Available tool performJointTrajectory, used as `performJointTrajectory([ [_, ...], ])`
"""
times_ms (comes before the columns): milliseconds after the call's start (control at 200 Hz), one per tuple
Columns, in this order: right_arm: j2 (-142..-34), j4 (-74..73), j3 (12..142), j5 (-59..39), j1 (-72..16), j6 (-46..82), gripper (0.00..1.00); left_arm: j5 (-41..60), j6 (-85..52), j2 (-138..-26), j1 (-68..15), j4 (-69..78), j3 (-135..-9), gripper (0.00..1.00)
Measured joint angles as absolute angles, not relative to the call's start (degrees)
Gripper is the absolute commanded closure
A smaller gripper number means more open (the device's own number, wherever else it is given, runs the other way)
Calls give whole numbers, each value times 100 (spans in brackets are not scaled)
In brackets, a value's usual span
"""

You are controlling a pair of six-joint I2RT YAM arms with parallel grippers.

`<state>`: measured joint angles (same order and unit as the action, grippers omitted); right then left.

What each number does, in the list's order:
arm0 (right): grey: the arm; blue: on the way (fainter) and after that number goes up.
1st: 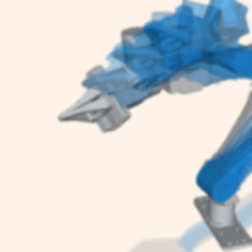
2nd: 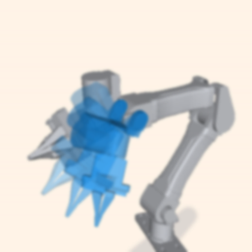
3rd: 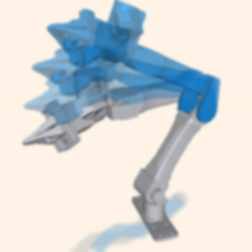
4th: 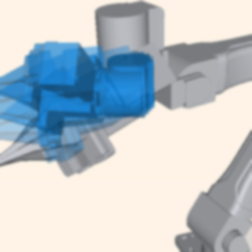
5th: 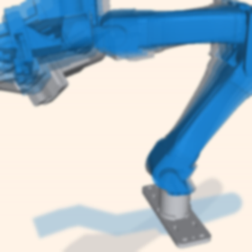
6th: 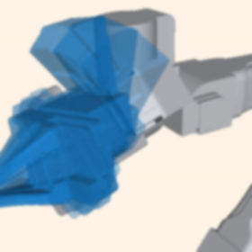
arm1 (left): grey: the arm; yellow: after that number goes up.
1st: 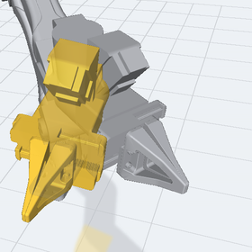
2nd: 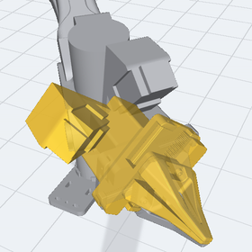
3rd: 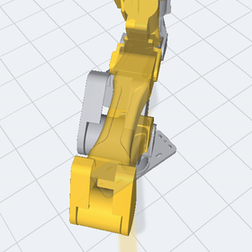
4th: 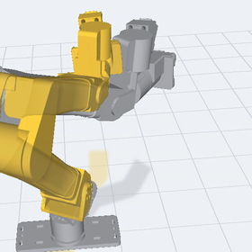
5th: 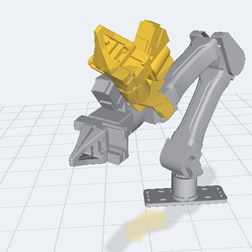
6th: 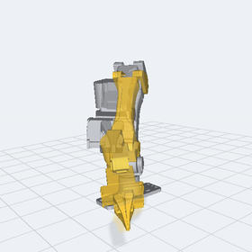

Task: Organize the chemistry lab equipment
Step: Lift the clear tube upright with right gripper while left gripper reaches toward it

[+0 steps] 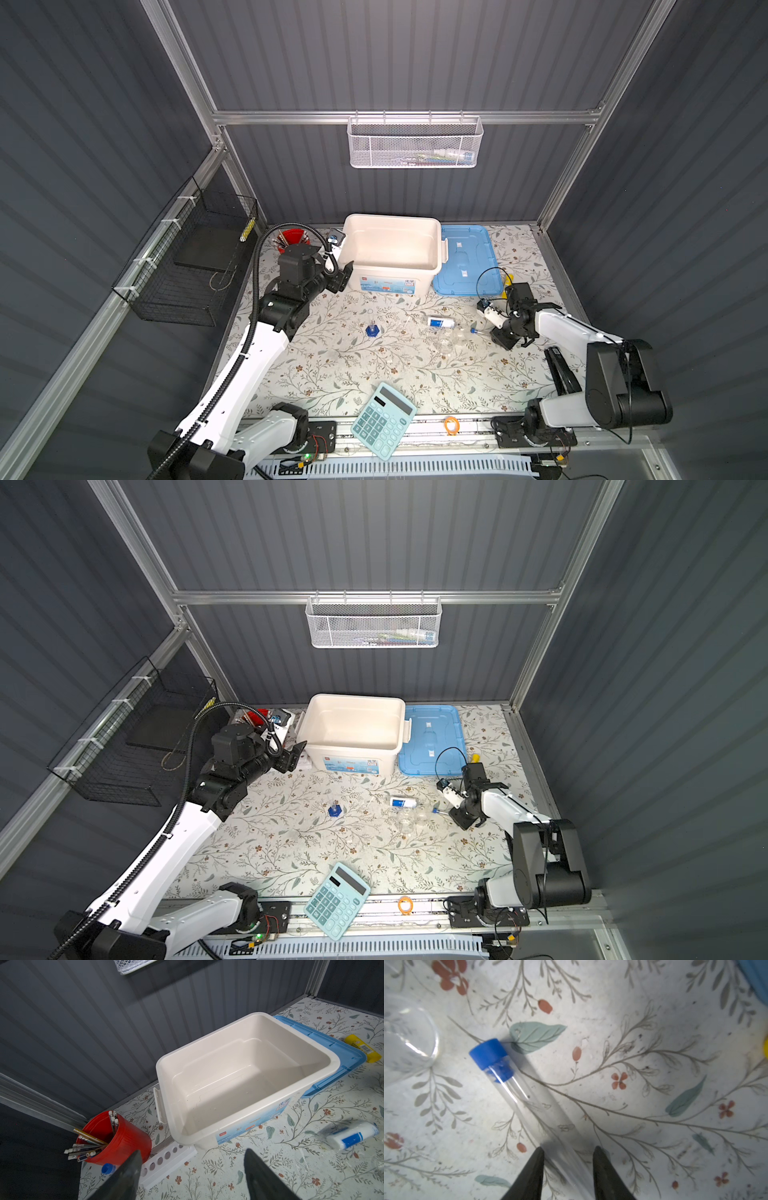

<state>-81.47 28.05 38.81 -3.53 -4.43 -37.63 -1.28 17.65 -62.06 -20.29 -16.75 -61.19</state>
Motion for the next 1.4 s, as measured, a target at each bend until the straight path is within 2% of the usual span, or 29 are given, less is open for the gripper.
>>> performJointTrajectory([
  [610, -8254, 2832, 3979, -360, -655, -3621, 83, -123, 1763, -6302, -2027, -1675, -6119, 22],
  [1076, -7393, 2919, 4095, -421, -666, -3382, 83, 386, 1658, -6595, -2027, -1726, -6235, 23],
  [1401, -6442, 2681, 4235, -858, -819, -2963, 83, 1780, 871, -6969, -2029, -1487, -6595, 24],
])
